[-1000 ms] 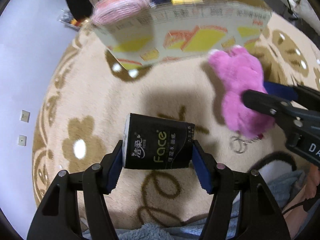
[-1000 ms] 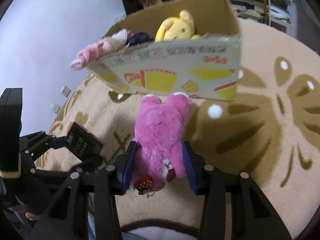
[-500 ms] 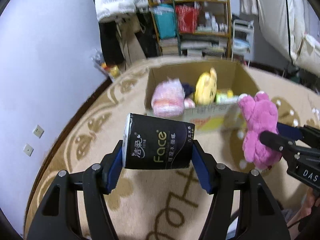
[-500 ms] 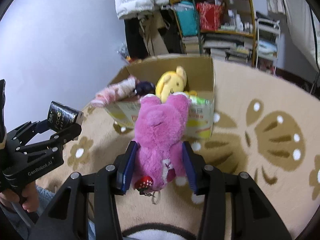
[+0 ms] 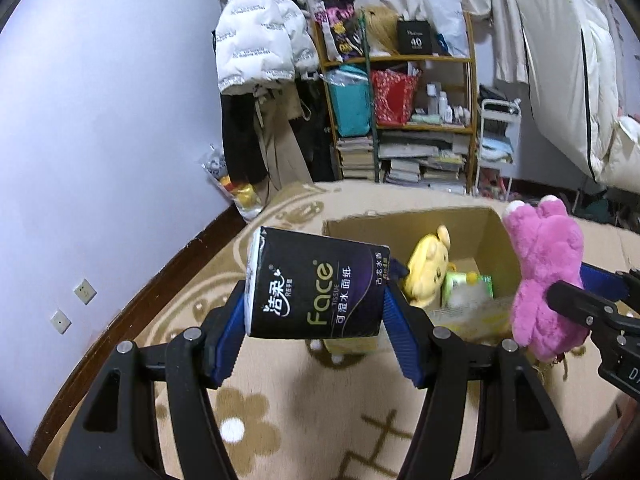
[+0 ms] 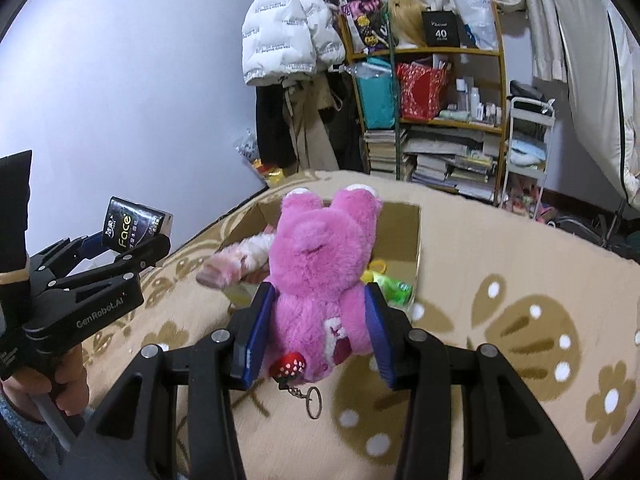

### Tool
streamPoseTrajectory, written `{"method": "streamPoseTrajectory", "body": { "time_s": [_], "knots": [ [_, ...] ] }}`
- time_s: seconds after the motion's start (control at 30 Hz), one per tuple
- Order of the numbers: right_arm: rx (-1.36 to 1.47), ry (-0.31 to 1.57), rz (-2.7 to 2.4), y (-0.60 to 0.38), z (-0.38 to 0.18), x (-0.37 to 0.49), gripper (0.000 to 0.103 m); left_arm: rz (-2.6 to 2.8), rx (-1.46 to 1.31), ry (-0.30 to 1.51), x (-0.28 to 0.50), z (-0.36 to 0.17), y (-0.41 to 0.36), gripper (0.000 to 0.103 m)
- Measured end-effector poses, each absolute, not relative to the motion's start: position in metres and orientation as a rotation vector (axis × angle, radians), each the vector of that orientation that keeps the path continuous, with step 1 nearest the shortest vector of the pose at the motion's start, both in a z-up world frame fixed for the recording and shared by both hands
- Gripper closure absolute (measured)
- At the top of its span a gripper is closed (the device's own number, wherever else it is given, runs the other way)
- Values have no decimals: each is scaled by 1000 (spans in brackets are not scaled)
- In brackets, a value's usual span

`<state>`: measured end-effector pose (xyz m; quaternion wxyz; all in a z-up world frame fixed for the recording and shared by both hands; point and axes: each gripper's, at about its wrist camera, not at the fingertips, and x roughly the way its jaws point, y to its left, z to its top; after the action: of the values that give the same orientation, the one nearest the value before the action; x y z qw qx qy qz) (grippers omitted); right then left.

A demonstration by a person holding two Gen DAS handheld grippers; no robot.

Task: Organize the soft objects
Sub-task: 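Carry the black tissue pack and pink bear into the box, release both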

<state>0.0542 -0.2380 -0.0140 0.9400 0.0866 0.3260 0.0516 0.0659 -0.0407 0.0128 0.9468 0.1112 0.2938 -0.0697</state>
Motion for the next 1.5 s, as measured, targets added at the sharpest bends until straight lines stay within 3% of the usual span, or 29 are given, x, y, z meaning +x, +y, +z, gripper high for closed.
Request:
{"method": "streamPoseTrajectory", "body": {
  "time_s": [1.03,1.07,1.1,1.17,1.5],
  "knots": [
    [118,560,80,-254,-6,130,55,-214,226,576,142,15,-79,40],
    [121,563,84,-254,-9,132,57,-221,224,582,144,13,-80,39],
    [124,568,90,-254,-12,133,70,-226,222,588,146,11,-81,39],
    [128,602,97,-255,-22,140,78,-234,214,606,151,6,-82,39],
    [187,719,117,-268,-58,153,78,-288,185,722,165,-27,-93,39]
  ]
}}
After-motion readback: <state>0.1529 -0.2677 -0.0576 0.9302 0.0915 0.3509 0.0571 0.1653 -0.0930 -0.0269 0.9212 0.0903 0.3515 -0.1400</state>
